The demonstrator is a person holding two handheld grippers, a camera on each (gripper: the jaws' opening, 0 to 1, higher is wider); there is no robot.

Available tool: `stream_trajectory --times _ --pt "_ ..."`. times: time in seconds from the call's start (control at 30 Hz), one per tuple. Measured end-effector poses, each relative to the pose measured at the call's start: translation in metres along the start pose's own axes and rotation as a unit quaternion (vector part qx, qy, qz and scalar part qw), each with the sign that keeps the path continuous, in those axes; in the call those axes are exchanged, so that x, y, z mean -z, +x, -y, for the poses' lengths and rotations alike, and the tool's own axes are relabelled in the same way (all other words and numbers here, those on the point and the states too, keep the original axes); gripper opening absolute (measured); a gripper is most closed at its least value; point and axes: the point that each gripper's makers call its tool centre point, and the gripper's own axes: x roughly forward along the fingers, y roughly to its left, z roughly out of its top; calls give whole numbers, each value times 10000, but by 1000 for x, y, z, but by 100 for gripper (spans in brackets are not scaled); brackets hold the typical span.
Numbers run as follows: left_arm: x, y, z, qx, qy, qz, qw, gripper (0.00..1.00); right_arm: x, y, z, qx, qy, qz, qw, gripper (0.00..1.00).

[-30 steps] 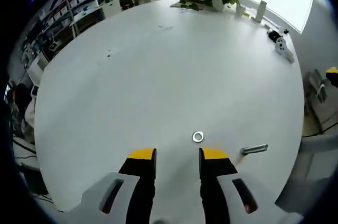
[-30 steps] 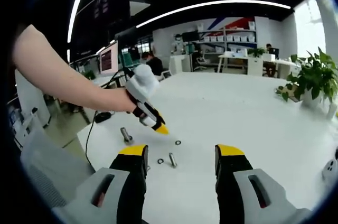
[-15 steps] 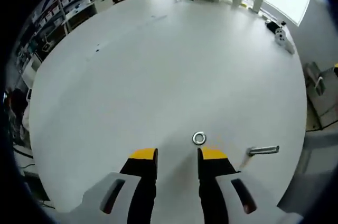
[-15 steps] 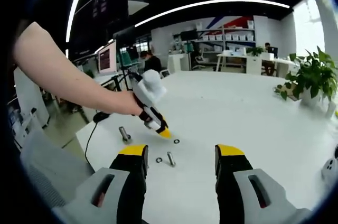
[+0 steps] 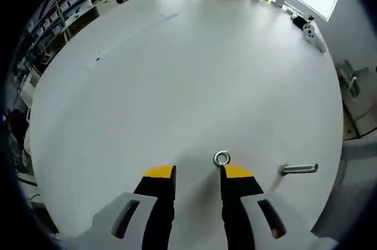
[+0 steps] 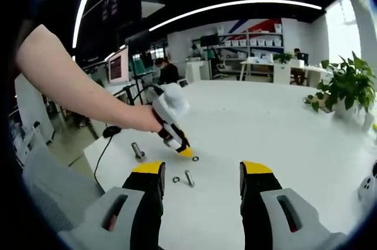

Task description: Place the washer onto the threaded stud by aligning its center hole with the stud, sliding it down to the base, and recovering from edge contact or off-axis alignment until the washer reaches the visible bottom stop.

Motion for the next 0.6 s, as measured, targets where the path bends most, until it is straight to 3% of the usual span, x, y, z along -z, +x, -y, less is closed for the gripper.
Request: stream_trajectory --times 0.13,0.3,0.5,0.6 --pt "-4 7 9 48 599 -120 9981 27 0 0 0 4 10 13 10000 53" --pt "-7 12 17 62 1057 -251 9941 24 0 0 -1 -4 -9 2 10000 53" --pt "-8 13 25 281 1167 -391 9920 13 0 0 0 -3 10 7 10000 53" --pt "-9 14 22 280 1138 -476 9920 14 0 0 0 -10 13 4 10000 53"
